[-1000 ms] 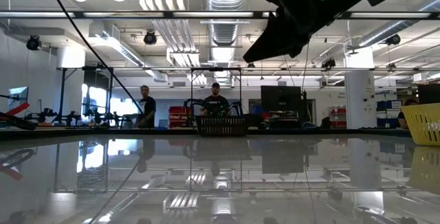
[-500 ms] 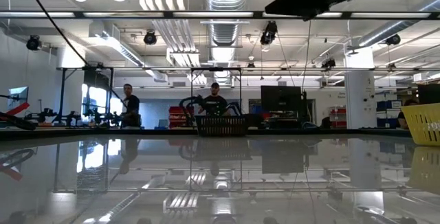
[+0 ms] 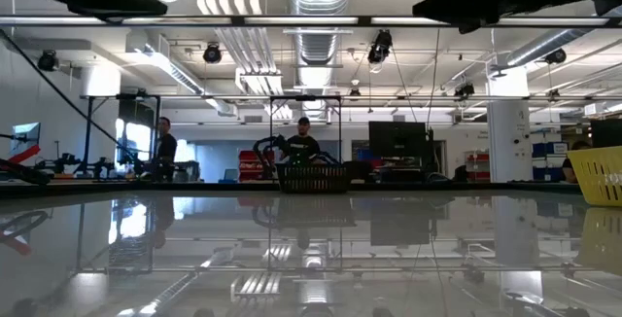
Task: Sort & place blocks by color
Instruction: Return to Home Position
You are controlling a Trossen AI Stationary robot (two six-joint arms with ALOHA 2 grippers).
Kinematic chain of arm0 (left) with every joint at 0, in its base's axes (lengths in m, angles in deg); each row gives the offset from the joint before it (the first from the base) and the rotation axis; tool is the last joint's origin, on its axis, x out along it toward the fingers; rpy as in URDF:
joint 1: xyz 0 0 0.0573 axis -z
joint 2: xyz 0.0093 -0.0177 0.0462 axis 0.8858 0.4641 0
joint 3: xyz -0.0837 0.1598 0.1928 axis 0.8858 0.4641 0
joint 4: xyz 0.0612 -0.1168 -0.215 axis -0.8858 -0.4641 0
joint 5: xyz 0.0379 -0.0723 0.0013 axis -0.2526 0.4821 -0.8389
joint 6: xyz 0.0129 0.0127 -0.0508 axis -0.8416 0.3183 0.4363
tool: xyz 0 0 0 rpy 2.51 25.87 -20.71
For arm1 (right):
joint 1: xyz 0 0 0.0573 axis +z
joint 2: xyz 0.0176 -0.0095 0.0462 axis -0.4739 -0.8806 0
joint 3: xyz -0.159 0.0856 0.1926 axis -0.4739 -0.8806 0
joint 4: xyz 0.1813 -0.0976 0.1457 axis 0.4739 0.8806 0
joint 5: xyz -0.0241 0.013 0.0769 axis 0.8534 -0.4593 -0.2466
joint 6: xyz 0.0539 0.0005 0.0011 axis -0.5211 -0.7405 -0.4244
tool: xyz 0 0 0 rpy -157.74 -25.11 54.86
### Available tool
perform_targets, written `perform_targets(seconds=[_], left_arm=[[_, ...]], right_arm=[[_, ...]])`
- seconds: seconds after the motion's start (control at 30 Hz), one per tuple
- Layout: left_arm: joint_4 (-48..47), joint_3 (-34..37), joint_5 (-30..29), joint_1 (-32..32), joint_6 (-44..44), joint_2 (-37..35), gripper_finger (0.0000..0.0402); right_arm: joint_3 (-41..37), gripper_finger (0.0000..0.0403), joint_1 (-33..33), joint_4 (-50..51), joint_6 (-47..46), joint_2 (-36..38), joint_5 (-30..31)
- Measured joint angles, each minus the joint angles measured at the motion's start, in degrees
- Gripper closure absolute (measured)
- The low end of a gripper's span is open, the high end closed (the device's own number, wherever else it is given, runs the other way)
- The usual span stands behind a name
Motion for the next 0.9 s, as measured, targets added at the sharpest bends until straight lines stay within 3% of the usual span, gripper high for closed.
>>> perform_targets(seconds=[0.2,0.57,0.73,0.9], left_arm=[[-0.2,4.8,0.1,-0.6,-2.1,-10.4,0.0397],[2.0,10.6,0.5,-0.6,-7.4,-28.5,0.0396],[1.5,10.7,0.9,-0.6,-7.5,-27.1,0.0396],[1.1,10.8,1.0,-0.6,-6.1,-26.1,0.0396]], right_arm=[[-3.9,0.0394,-2.3,-0.3,-0.4,6.7,-3.5],[-12.5,0.0394,-2.9,0.4,0.5,19.3,-3.5],[-14.7,0.0394,-3.0,2.4,1.0,25.9,-3.5],[-15.0,0.0394,-3.0,13.0,1.2,31.8,-2.9]])
